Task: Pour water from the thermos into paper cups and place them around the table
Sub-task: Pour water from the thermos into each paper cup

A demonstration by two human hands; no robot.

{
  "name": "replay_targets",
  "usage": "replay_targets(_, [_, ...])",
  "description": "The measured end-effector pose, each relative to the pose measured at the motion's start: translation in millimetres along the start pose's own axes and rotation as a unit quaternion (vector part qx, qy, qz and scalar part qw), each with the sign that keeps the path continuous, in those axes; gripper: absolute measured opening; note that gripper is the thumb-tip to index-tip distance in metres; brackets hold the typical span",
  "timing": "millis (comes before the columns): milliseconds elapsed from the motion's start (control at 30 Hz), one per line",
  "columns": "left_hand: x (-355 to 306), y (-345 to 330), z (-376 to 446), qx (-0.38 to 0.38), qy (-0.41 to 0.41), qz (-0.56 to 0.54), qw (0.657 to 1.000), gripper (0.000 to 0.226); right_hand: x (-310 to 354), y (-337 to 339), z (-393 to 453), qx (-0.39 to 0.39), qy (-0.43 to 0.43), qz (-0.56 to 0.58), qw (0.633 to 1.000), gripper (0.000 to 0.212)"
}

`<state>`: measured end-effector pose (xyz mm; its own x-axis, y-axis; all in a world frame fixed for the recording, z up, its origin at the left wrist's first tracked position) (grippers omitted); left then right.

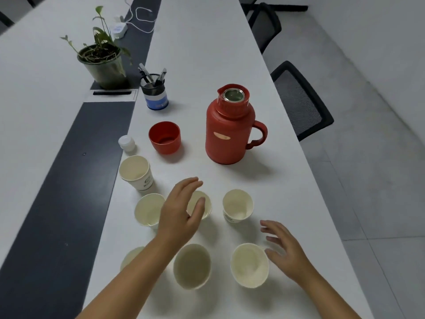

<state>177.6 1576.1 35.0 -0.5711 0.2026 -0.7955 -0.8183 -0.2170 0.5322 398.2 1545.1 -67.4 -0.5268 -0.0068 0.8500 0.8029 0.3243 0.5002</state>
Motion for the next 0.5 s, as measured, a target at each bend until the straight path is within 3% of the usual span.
replay_targets(200, [8,-21,-2,-0.016,0.089,0.010,0.996,0.038,-10,-10,-14,0.088,-0.008,0.049,0.995,0.040])
replay_targets(367, [7,-29,-28,0.015,0.117,0.089,0.989,0.039,-28,-32,-24,0.193,-0.007,-0.038,0.980,0.090])
replay_targets(500, [-1,-29,-63,0.025,0.097,0.186,0.978,0.038,-32,-50,-25,0.175,0.007,-0.031,0.984,0.100])
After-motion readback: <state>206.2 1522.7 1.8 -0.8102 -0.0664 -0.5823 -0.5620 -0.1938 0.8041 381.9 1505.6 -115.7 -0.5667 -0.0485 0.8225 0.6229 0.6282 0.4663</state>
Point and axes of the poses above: each hand's wrist, its own z-axis towards the middle knuckle, its own y-axis out of the back of the hand, x = y × z, the point moved 10 cm from there along z, towards the middle knuckle, and after that the axes turned 5 degrees about -z, right-handed, at the moved point
